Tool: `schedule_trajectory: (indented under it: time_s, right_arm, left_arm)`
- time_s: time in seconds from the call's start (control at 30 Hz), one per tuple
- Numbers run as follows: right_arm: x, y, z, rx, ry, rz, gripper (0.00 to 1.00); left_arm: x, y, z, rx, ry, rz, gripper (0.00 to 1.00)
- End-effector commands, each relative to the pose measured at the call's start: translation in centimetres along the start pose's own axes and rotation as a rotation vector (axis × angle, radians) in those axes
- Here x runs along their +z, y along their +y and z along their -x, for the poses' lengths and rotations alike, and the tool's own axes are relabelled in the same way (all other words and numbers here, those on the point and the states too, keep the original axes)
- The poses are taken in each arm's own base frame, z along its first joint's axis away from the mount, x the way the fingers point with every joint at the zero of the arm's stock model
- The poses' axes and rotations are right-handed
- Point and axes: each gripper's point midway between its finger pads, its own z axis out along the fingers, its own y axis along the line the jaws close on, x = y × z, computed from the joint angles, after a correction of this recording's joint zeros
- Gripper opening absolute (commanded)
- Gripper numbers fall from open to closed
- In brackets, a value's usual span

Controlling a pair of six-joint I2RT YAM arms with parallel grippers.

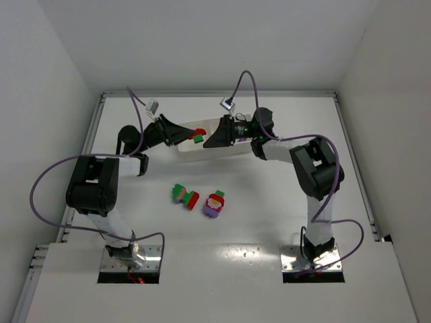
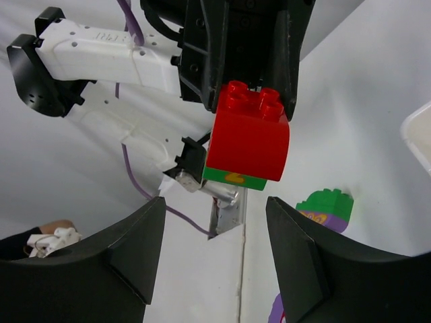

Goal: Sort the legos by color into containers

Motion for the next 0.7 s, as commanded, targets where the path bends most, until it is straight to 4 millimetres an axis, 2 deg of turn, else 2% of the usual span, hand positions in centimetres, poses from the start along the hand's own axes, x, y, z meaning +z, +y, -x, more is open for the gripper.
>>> schedule_trajectory:
  time_s: [0.0,0.13,0.5,0.67]
  right_arm:
    - [0.8,0.5,0.7,-0.085,0.014,0.036,0.62]
    - [1.0,0.0,1.0,-0.088,0.013,0.037,0.62]
    - [2.2,1.1,1.2,-0.098,0.008,0.062,0.59]
    - [2.6,1.3,1.2,-0.107,0.003,0.067,0.44]
  left_arm:
    - [0.4,-5.5,1.0,0.261,-0.035,-0.165,0.0]
    - [0.6,-5.2,0.6,0.254,-0.017,-0.16,0.0]
    - [0.6,-4.8,0.0,0.279,-0.009,-0.143,0.0]
    - [0.7,-4.5,-0.5,0.272,0.0,-0.138,0.0]
